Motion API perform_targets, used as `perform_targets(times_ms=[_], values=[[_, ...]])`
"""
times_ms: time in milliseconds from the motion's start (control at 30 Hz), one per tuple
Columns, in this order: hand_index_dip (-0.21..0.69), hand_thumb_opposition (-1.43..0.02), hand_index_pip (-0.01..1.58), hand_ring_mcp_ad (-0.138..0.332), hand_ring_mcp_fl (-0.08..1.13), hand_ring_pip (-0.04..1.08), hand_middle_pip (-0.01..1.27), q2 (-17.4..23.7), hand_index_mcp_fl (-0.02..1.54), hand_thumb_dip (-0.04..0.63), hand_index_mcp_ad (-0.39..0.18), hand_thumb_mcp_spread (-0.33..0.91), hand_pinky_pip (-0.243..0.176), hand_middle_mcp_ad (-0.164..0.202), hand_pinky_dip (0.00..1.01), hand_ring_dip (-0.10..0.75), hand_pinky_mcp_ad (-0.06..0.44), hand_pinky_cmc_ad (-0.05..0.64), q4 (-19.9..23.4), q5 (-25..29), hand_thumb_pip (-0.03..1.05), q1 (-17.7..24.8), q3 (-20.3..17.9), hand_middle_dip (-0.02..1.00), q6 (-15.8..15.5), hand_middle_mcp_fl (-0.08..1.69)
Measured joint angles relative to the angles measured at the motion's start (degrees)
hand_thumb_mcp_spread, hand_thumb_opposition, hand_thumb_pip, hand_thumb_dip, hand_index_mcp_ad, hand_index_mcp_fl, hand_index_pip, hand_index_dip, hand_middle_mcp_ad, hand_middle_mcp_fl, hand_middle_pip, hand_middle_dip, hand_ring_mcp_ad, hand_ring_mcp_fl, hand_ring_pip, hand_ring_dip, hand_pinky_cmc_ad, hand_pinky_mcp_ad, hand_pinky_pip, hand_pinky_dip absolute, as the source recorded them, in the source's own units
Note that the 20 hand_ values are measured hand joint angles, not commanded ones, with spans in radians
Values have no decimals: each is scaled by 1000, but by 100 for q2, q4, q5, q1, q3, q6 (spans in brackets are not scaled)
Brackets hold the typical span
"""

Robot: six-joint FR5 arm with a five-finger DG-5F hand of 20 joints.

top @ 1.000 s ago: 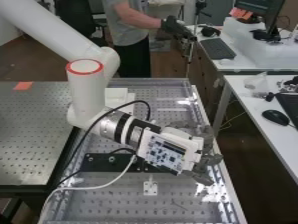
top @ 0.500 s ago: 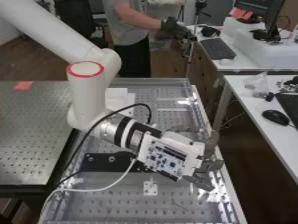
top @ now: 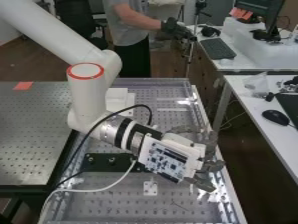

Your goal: Grab the chopstick and place it in the clear container

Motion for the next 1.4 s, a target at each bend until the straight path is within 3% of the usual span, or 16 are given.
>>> perform_targets(times_ms=[400, 567, 800, 900, 1100, 1400], values=[[250, -852, 684, -10, 511, 101, 360, -28, 829, 278, -227, 621, 0, 0, 145, 468, 265, 244, 28, -25, 461, 13, -30, 721, 76, 887], [255, -956, 794, -9, 541, 99, 356, -25, 906, 278, -241, 696, 7, 0, 145, 466, 267, 265, 38, 4, 435, 15, -33, 721, 36, 932], [265, -988, 791, -9, 578, 106, 379, -24, 923, 278, -253, 735, 12, 3, 154, 492, 265, 276, 29, 10, 435, 8, -22, 717, -2, 1030], [269, -988, 791, -7, 595, 106, 393, -24, 951, 278, -255, 761, 16, -2, 154, 492, 267, 276, 11, 15, 435, 5, -12, 719, -37, 1045], [283, -1011, 764, -9, 613, 103, 391, -42, 993, 269, -267, 805, 14, -58, 154, 492, 265, 283, -42, 11, 422, -6, 46, 716, -154, 1094], [316, -1037, 679, -10, 658, 113, 391, -52, 1070, 274, -185, 836, 14, -59, 154, 506, 279, 297, -86, 27, 438, -13, 130, 705, -287, 1119]])
